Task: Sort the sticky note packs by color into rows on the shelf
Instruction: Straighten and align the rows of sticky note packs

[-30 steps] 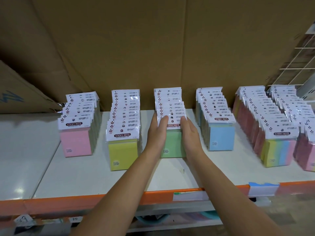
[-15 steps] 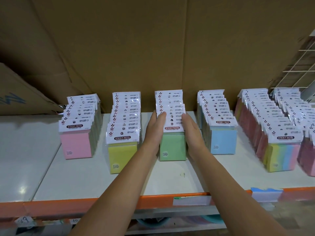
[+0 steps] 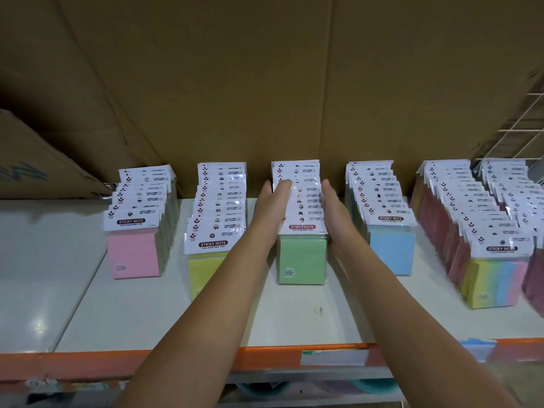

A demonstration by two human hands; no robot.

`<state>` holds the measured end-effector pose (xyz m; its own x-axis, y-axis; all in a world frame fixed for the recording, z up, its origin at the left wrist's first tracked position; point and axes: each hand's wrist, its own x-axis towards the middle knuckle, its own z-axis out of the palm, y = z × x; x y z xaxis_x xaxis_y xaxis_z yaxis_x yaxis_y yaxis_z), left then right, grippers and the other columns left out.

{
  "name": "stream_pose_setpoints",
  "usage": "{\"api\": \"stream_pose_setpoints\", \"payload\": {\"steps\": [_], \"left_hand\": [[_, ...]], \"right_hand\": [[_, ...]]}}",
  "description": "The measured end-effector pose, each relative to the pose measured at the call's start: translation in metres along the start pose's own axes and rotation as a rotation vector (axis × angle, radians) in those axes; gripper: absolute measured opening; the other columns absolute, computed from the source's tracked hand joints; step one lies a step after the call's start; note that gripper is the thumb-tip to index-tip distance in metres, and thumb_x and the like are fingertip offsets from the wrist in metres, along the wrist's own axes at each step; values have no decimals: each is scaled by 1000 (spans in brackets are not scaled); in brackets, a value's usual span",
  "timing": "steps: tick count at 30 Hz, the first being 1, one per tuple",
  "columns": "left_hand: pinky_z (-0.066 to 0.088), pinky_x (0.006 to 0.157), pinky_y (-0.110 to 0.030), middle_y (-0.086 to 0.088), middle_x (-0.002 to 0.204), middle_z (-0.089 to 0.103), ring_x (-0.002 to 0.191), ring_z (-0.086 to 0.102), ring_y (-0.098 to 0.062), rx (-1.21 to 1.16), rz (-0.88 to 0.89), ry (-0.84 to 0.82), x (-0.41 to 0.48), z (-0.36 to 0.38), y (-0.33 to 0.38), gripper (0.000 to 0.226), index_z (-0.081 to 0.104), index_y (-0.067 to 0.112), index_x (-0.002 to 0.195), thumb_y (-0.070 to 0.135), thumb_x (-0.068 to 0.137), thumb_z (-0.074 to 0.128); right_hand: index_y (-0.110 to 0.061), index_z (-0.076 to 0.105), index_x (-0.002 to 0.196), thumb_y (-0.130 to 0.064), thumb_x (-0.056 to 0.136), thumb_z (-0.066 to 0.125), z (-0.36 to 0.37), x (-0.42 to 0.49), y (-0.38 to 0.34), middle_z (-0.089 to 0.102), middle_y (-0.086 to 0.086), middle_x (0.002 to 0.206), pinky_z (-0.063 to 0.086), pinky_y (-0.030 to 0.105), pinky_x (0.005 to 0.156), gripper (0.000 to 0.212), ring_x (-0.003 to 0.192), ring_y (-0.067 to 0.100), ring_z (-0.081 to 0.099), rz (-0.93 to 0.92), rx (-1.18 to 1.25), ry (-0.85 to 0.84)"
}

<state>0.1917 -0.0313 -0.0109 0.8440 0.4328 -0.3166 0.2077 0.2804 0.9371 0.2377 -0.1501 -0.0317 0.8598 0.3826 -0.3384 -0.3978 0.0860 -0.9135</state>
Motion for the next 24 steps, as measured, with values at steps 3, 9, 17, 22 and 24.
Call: {"api": "stream_pose_setpoints", "payload": {"steps": [3,9,17,22,24], "left_hand": [[62,67,-37,1,100,74,82,75,-19,42,-32,-29,4,3,6,33,58,28,121,37,90,55],[59,57,-29,-2,97,76,79,75,-20,81,-43,-42,7,0,9,27,65,24,113,32,91,54],[51,45,-22,-4,95,69,72,67,-16,55,29,90,8,0,13,21,56,18,109,22,89,54],[50,44,-20,6,96,66,77,69,-11,60,90,78,0,2,14,32,49,34,116,23,87,55],[51,47,-22,5,96,66,76,69,-12,61,97,82,-2,2,13,32,48,35,115,24,87,55]], "right_hand": [[-30,68,103,-53,101,41,0,5,-3,78,-2,86,55,21,50,36,75,14,76,-5,-36,-19],[-29,68,105,-53,100,43,-1,9,-3,78,-4,86,55,21,50,36,75,13,76,-21,-59,-21],[-26,64,120,-47,101,39,3,11,-5,76,2,103,56,28,64,38,91,17,74,-141,-128,-18],[-27,51,134,-41,103,42,6,13,-1,70,-1,113,55,24,66,35,93,10,72,-245,-187,30],[-34,49,129,-41,102,44,5,12,-1,69,-6,105,52,17,56,28,80,2,71,-263,-196,44]]}}
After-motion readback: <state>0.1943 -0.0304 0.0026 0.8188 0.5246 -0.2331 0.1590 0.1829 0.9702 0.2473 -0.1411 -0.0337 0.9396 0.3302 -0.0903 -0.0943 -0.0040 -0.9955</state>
